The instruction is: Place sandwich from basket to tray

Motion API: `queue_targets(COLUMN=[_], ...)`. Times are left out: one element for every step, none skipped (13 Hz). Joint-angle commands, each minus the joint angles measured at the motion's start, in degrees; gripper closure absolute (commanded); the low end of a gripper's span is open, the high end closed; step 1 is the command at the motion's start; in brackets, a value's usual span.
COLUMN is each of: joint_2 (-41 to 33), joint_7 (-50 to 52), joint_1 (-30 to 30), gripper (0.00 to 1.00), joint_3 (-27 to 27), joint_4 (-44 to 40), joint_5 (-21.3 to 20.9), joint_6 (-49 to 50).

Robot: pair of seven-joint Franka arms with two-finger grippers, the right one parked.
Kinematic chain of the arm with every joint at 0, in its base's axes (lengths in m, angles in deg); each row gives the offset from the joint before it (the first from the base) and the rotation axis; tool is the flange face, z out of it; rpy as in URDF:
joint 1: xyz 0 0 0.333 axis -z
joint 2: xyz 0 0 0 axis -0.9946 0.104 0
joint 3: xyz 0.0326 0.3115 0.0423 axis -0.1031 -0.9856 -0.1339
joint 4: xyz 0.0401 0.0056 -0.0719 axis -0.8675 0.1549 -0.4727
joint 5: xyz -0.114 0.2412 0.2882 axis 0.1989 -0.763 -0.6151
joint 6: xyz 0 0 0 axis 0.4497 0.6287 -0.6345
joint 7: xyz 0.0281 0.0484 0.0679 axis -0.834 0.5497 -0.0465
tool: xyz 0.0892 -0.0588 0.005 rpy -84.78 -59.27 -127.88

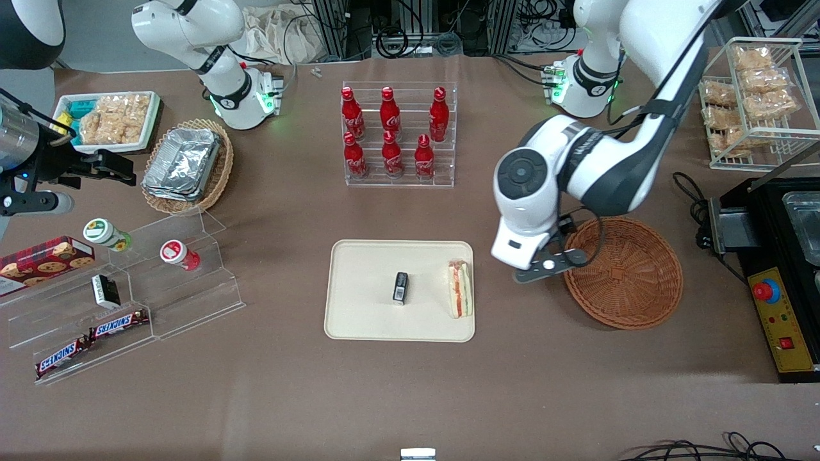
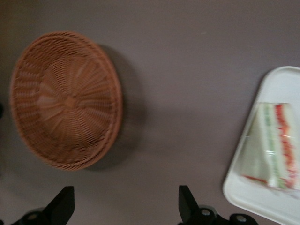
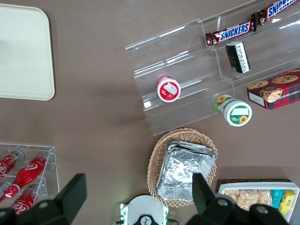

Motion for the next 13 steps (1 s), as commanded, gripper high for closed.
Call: queue_targets(joint_2=[-2.7, -2.9, -3.8, -4.7, -6.2, -7.5, -8.6, -9.7, -11.1, -12.5, -13.6, -14.3, -14.7], joint_7=[0.3, -0.6, -3.4, -7.9, -12.2, -15.9, -20.1, -25.4, -31.2, -35.9, -39.1, -41.2, -42.3], joint_1=[-2.7, -3.5, -4.4, -5.8, -6.7, -7.7, -8.6, -9.8, -11.0, -12.6, -14.0, -15.4, -16.3], gripper=[0.0, 0.0, 0.0, 0.0, 0.0, 0.0, 0.0, 0.0, 0.0, 0.0, 0.0, 0.0, 0.0], joint_3=[0.0, 0.0, 0.0, 0.0, -0.1, -0.1, -0.1, -0.1, -0.1, -0.2, -0.2, -0.2, -0.2], joint_4=[1.6, 0.9, 0.7, 0.7, 0.8, 1.2, 1.4, 1.3, 1.3, 1.2, 1.2, 1.1, 0.8], joint_5=[4.9, 6.8, 7.3, 9.4, 11.3, 11.7, 11.8, 12.1, 13.2, 13.9, 14.1, 14.7, 15.3], joint_6=[3.1, 3.6, 4.3, 5.3, 6.0, 6.4, 7.5, 8.7, 9.8, 10.4, 10.6, 10.7, 10.8])
